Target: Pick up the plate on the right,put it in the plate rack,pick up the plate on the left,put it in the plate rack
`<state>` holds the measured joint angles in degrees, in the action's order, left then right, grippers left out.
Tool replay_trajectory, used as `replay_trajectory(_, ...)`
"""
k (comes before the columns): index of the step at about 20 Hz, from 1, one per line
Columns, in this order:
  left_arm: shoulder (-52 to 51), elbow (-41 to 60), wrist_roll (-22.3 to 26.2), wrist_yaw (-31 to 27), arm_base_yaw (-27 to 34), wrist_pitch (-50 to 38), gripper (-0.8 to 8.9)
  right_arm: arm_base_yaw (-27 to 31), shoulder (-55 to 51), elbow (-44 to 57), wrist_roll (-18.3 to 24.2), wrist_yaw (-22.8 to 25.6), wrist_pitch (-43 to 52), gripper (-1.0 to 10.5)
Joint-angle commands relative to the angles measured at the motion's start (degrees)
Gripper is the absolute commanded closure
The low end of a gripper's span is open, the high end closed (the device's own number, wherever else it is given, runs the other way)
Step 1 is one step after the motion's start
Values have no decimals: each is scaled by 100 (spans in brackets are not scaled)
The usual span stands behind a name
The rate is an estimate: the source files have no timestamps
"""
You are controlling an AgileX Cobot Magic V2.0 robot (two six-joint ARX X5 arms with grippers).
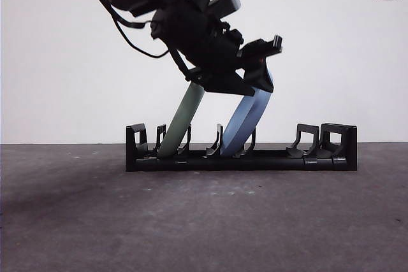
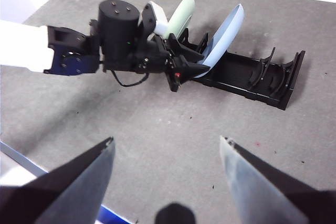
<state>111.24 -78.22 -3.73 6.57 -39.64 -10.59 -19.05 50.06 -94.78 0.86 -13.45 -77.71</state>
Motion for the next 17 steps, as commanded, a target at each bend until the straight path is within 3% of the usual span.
replay_trajectory(1, -282, 0, -76, 2, -79, 111, 619, -7, -9, 48, 46, -2, -116, 604)
replay_trajectory(6, -1071, 0, -33, 459, -138, 866, 619, -7, -9, 48, 90, -4, -116, 604)
replay_trajectory(17, -3759, 0, 291, 588, -181, 5042, 625, -7, 4, 201, 225, -15, -116, 604)
